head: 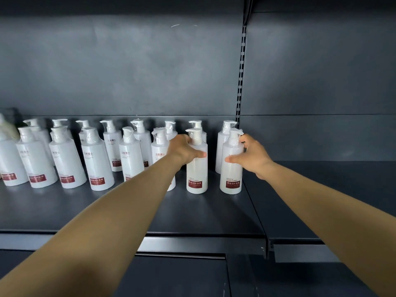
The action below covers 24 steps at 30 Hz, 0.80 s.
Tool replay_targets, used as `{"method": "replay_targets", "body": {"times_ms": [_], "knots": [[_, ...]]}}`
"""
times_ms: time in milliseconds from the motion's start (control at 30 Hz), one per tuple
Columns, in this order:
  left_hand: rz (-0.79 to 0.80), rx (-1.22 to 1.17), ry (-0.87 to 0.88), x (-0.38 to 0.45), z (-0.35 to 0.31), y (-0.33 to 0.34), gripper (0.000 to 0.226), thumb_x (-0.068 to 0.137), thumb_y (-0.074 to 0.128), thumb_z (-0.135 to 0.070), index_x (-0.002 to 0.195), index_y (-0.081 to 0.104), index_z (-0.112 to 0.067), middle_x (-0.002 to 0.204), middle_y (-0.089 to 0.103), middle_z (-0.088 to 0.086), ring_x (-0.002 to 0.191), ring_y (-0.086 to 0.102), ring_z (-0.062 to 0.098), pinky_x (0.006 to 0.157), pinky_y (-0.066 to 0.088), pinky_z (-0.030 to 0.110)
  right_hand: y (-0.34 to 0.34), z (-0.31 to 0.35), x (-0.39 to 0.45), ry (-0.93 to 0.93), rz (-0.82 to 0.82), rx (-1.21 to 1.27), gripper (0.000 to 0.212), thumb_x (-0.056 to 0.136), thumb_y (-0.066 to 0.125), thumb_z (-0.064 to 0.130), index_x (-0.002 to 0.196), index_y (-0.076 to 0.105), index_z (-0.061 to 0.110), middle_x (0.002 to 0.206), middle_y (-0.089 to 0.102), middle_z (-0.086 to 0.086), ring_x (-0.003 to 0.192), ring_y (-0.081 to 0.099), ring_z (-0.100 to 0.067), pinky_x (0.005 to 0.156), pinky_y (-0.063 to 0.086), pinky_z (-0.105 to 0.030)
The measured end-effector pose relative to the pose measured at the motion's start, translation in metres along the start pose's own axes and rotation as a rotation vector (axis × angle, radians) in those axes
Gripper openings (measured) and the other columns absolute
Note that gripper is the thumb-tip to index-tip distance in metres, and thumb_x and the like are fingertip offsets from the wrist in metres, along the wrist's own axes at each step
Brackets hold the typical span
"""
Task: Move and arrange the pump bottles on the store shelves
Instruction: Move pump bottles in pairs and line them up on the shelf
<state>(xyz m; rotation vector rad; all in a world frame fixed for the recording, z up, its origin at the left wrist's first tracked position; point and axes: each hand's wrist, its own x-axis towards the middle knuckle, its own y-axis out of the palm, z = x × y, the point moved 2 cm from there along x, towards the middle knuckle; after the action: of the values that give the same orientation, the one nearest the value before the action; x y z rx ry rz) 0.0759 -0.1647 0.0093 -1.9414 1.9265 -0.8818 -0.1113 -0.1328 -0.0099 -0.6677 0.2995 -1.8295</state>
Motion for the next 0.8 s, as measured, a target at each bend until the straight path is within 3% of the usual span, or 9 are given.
{"method": "replay_targets", "body": {"times_ms": [367, 500, 633, 800], "knots": [[0.002, -0.022, -0.033, 0.0064, 0.0012, 0.0036, 0.066, 0.072, 0.081, -0.020, 0.128, 0.049, -0.006, 0.126, 0.055, 0.004, 0.114, 0.054, 0.020, 0.082, 0.039, 0.022, 0.0019, -0.0003, 0.0094, 0.012, 0.040, -0.025, 0.056, 0.071, 0.081, 0.014, 0.116, 0.048, 0.015, 0.103, 0.054, 0.001, 0.093, 0.055, -0.017, 0.072, 0.043, -0.026], [0.012, -0.021, -0.035, 0.0073, 0.0018, 0.0035, 0.066, 0.071, 0.082, -0.020, 0.127, 0.050, -0.007, 0.119, 0.055, 0.002, 0.097, 0.049, 0.014, 0.080, 0.038, 0.022, 0.0006, -0.0005, 0.0103, 0.025, 0.052, -0.030, 0.057, 0.070, 0.082, 0.015, 0.116, 0.048, 0.016, 0.105, 0.056, -0.001, 0.095, 0.057, -0.019, 0.073, 0.046, -0.029], [0.015, -0.005, -0.035, 0.0083, 0.0017, 0.0038, 0.065, 0.071, 0.081, -0.020, 0.126, 0.050, -0.007, 0.106, 0.048, -0.003, 0.095, 0.047, 0.013, 0.079, 0.038, 0.022, -0.0002, -0.0004, 0.0086, 0.022, 0.055, -0.034, 0.056, 0.071, 0.081, 0.015, 0.116, 0.049, 0.017, 0.105, 0.055, 0.001, 0.096, 0.056, -0.018, 0.074, 0.046, -0.028], [0.021, 0.081, -0.018, 0.0093, -0.0005, 0.0034, 0.064, 0.072, 0.080, -0.023, 0.126, 0.050, -0.006, 0.123, 0.056, 0.004, 0.107, 0.053, 0.019, 0.081, 0.038, 0.022, -0.0002, -0.0008, 0.0073, 0.011, 0.056, -0.028, 0.054, 0.073, 0.079, 0.016, 0.118, 0.049, 0.017, 0.100, 0.053, 0.005, 0.095, 0.055, -0.016, 0.075, 0.044, -0.028]]}}
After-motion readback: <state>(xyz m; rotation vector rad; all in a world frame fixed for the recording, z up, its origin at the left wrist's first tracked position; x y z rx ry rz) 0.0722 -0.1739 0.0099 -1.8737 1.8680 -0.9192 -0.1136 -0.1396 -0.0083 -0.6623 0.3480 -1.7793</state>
